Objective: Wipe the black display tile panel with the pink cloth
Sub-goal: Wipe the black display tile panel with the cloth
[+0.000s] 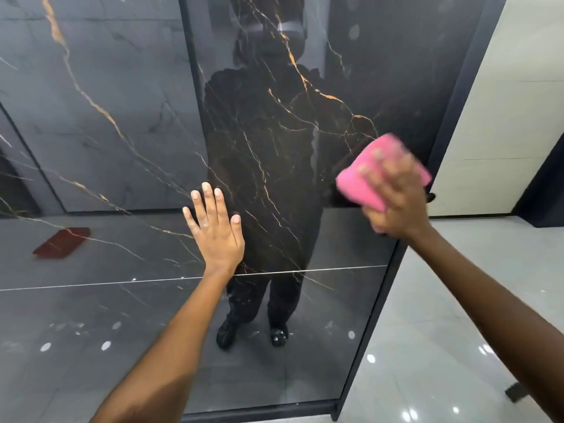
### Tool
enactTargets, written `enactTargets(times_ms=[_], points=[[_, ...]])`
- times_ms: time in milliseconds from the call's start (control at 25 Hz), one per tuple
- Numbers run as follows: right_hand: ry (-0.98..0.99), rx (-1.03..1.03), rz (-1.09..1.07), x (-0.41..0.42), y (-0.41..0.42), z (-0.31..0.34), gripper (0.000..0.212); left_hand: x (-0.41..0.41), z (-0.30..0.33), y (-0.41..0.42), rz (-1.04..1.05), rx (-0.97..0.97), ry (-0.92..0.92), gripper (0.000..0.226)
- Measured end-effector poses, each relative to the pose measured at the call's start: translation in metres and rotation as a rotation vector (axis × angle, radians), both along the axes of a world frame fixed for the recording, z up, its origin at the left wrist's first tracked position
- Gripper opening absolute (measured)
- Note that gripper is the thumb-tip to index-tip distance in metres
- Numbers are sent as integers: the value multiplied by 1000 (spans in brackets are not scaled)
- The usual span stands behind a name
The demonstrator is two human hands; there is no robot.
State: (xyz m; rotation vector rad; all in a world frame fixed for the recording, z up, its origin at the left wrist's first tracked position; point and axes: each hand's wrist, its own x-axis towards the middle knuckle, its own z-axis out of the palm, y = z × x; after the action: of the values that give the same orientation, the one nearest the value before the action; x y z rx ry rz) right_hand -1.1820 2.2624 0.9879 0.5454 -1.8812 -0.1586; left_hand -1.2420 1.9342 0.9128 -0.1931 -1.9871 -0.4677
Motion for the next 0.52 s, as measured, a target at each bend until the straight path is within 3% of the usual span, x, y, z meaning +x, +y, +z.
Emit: enactTargets(times_ms=[40, 120, 280, 360, 440, 480, 520], points=[[22, -259, -18, 3, 5, 6, 68, -1, 0, 0, 2, 6, 1, 57], [-13, -566, -76, 12, 7, -29, 74, -1, -2, -1, -1, 4, 12, 57], [-239, -879, -208, 28, -48, -134, 84, -3, -4, 0, -11, 1, 49, 58], [-303, -641, -185, 17, -96, -146, 87, -2, -1, -1, 1, -7, 19, 58], [-278, -121, -127, 8, -118, -140, 84, 4, 1, -3, -39, -24, -8, 56], [-236, 33, -94, 4, -108, -135, 84, 8, -1, -6, -73, -32, -17, 54], [-181, 57, -67, 2, -89, -131, 86, 12, -2, -12, -103, -20, -27, 53]])
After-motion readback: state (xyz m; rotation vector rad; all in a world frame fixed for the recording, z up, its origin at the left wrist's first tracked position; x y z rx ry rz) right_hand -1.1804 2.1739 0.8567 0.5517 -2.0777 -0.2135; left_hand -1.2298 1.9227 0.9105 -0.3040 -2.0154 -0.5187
